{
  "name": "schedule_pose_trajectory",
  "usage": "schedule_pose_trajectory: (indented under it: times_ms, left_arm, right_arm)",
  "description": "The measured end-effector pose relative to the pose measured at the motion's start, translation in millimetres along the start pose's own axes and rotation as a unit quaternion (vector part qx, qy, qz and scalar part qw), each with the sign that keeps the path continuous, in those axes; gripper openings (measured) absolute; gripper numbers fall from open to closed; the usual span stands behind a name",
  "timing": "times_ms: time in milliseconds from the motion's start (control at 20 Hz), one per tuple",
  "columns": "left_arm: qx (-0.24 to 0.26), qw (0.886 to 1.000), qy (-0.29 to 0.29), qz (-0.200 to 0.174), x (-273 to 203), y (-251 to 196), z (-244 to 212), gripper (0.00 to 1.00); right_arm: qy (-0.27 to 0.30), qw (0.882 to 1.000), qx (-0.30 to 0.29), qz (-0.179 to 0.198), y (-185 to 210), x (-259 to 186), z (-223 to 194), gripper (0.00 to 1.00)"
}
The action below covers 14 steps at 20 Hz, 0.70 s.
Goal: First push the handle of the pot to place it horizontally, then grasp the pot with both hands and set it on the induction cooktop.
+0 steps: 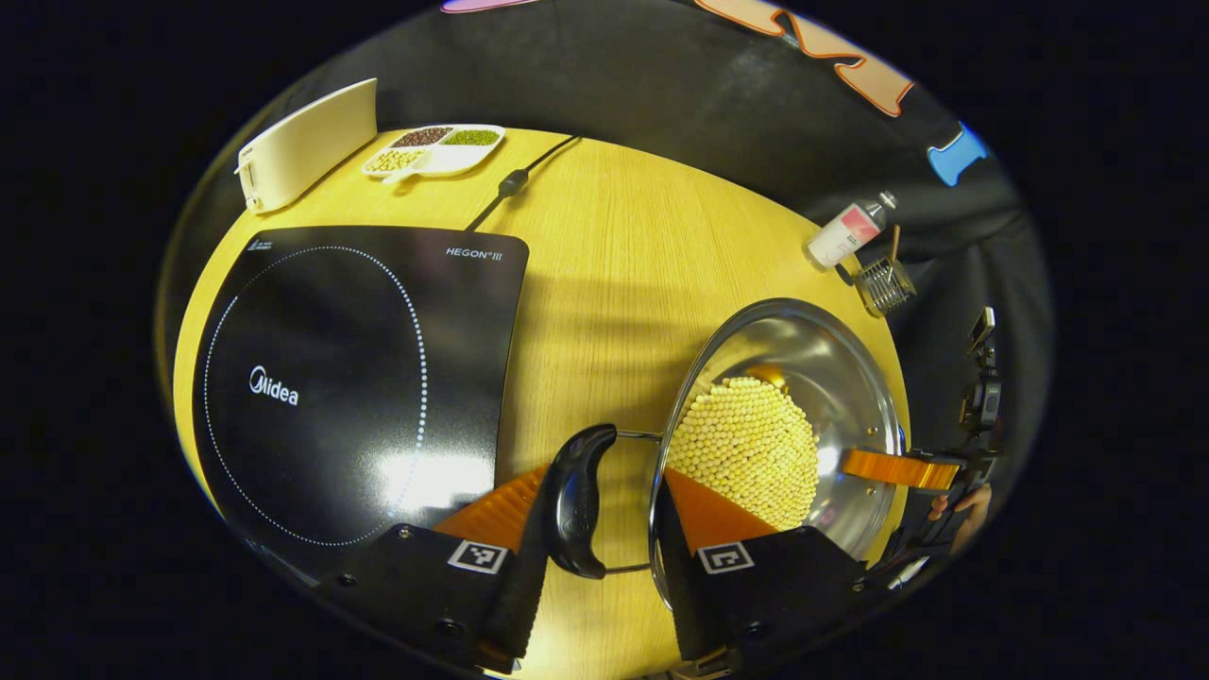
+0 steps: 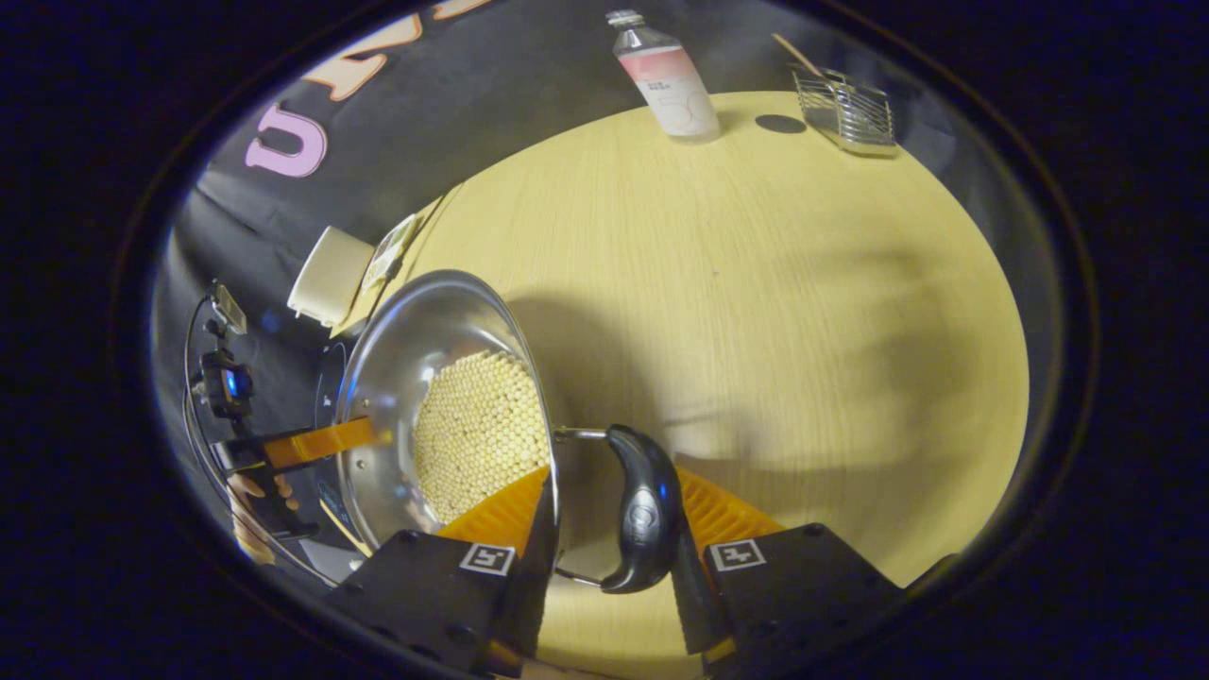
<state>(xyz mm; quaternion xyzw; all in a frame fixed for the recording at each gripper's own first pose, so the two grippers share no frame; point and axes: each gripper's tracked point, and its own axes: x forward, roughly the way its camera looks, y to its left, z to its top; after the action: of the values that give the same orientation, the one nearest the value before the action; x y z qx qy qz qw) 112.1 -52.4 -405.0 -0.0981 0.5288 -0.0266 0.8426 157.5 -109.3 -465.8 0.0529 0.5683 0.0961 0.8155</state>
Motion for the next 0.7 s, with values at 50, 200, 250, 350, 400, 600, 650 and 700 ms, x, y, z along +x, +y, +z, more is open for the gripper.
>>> schedule_pose_trajectory:
  times_ms: [50, 200, 250, 350, 400, 600, 650, 700]
  left_arm:
    - [-0.005, 1.0, 0.0, 0.0, -1, -1, -2, 0.58]
    - [-0.003, 1.0, -0.001, 0.0, -10, -8, -13, 0.57]
    - [0.002, 1.0, -0.007, -0.003, -15, -12, -14, 0.6]
    - [0.005, 1.0, -0.009, -0.006, -24, -19, -20, 0.56]
    - [0.007, 1.0, -0.01, -0.007, -28, -22, -23, 0.56]
    - [0.017, 1.0, -0.013, -0.007, -50, -29, -31, 0.55]
    - [0.019, 1.0, -0.012, -0.007, -55, -28, -32, 0.56]
    - [0.02, 1.0, -0.013, -0.005, -62, -26, -34, 0.58]
  right_arm:
    - [-0.008, 1.0, -0.008, -0.008, -2, 0, 0, 0.54]
    - [-0.004, 1.0, -0.009, -0.017, -7, -12, -12, 0.54]
    - [-0.004, 1.0, -0.003, -0.021, -10, -16, -17, 0.54]
    - [-0.004, 1.0, -0.002, -0.028, -15, -27, -27, 0.54]
    - [-0.006, 1.0, 0.001, -0.031, -17, -33, -31, 0.54]
    - [-0.008, 0.999, 0.005, -0.037, -11, -59, -42, 0.54]
    - [-0.009, 0.999, 0.005, -0.037, -7, -63, -45, 0.54]
    - [-0.011, 0.999, 0.004, -0.036, -2, -67, -49, 0.54]
